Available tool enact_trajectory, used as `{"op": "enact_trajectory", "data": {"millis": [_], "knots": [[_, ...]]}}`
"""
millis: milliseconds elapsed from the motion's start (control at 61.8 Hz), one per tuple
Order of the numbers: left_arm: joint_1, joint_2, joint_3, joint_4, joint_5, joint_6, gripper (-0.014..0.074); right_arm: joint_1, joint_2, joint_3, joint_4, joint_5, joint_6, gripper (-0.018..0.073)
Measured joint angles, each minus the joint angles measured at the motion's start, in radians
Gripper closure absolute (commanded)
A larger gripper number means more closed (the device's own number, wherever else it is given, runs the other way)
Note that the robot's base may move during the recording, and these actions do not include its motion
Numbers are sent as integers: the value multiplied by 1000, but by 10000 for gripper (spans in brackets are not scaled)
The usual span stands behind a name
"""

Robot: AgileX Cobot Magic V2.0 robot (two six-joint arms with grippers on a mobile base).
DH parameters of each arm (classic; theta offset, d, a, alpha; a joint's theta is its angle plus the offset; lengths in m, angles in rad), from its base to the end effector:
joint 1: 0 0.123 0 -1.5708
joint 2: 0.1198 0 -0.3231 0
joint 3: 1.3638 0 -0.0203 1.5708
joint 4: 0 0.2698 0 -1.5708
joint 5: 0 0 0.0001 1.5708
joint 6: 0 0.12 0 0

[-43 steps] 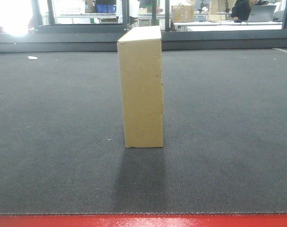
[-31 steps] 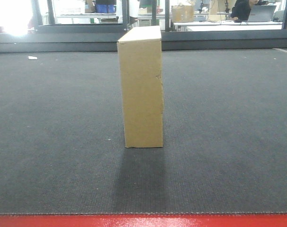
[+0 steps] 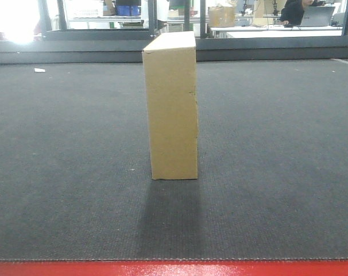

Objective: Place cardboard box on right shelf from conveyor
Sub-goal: 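Move the right gripper down over the upright cardboard box on the conveyor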

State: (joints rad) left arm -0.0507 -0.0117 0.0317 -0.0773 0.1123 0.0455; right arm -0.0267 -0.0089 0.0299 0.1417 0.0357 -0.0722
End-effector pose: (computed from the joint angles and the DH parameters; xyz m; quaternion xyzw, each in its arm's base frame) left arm 0.0663 -0.0044 0.1908 0.0100 0.7227 -0.0315 0.6904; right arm 0.0667 -0.0012 0.2005 0.0316 0.6954 0.0171 0.7177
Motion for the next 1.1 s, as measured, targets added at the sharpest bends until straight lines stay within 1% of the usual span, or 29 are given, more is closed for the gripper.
{"op": "enact_trajectory", "data": {"millis": [146,356,469,550,647,680,745,809,906,955,987,1004,1052,1101], "knots": [[0,0,0,0,0,0,713,0,0,0,0,-9,0,501],[0,0,0,0,0,0,713,0,0,0,0,-92,0,501],[0,0,0,0,0,0,713,0,0,-3,28,-113,0,501],[0,0,0,0,0,0,712,0,0,-55,39,-68,0,501],[0,0,0,0,0,0,713,0,9,-161,44,8,0,496],[0,0,0,0,0,0,713,0,31,-205,44,36,0,482],[0,0,0,0,0,0,713,0,81,-267,44,74,0,420],[0,0,0,0,0,0,713,0,152,-326,44,102,0,316],[0,0,0,0,0,0,713,11,266,-399,44,118,0,95],[0,0,0,0,0,0,713,29,328,-435,44,123,0,-22],[0,0,0,0,0,0,713,41,368,-457,44,125,0,-83],[0,0,0,0,0,0,713,47,385,-467,44,126,0,-94],[0,0,0,0,0,0,713,67,445,-500,44,133,0,-70],[0,0,0,0,0,0,713,84,518,-541,44,150,0,-65]]}}
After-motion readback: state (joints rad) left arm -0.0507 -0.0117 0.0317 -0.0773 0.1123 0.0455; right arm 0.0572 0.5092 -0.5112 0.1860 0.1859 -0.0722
